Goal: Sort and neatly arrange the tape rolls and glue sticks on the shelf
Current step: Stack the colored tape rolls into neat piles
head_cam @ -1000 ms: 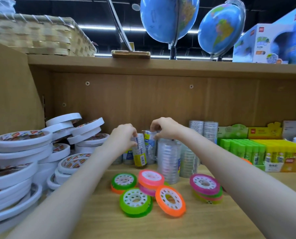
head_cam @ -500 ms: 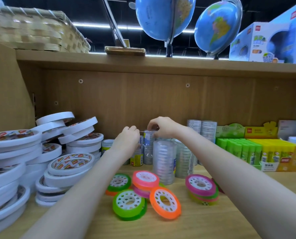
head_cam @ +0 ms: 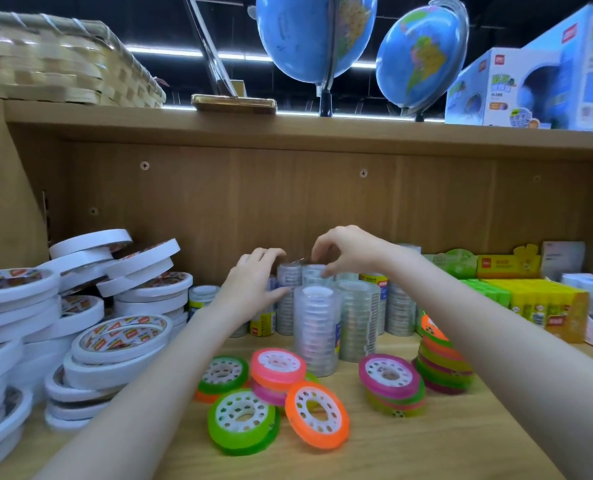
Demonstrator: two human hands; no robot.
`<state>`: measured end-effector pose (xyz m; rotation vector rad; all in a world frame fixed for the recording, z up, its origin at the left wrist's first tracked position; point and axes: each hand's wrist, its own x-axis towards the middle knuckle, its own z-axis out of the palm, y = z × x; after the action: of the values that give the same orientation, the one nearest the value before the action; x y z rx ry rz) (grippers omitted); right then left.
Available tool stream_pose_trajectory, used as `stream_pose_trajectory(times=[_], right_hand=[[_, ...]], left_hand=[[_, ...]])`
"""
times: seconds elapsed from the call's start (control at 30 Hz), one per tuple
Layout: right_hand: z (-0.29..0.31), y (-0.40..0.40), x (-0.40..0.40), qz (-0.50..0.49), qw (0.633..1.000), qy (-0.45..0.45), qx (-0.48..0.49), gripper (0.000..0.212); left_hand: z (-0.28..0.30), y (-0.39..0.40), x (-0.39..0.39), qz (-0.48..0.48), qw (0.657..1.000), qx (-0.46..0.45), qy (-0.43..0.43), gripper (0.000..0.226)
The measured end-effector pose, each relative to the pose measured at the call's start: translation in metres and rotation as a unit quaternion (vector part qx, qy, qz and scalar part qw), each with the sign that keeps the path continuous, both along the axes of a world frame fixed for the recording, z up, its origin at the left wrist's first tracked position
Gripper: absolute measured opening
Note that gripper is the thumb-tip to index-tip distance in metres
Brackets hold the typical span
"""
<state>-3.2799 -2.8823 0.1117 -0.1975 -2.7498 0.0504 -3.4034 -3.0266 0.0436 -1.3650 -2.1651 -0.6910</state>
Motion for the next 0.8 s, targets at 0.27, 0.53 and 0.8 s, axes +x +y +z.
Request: stream_pose_trajectory(times=[0.27,0.53,0.8], right_hand=[[-0.005,0.004,-0.008,-0.036,0.998,-0.012,0.044,0.024],[-0.009,-0.008,-0.026,-0.056,0.996,-0.017,0.063,0.027],[-0.006,0.0,0.022,-0.013,0.997,0.058,-0.04,0.018]], left_hand=[[0.001,0.024,0.002,0.006,1.0,-0.005,-0.017,0.044],[0.005,0.009,0.0,-0.023,0.998,0.012,-0.065,0.038],[0.01,-0.013,0.003,-0.012,0.999,0.005,-0.046,0.036]])
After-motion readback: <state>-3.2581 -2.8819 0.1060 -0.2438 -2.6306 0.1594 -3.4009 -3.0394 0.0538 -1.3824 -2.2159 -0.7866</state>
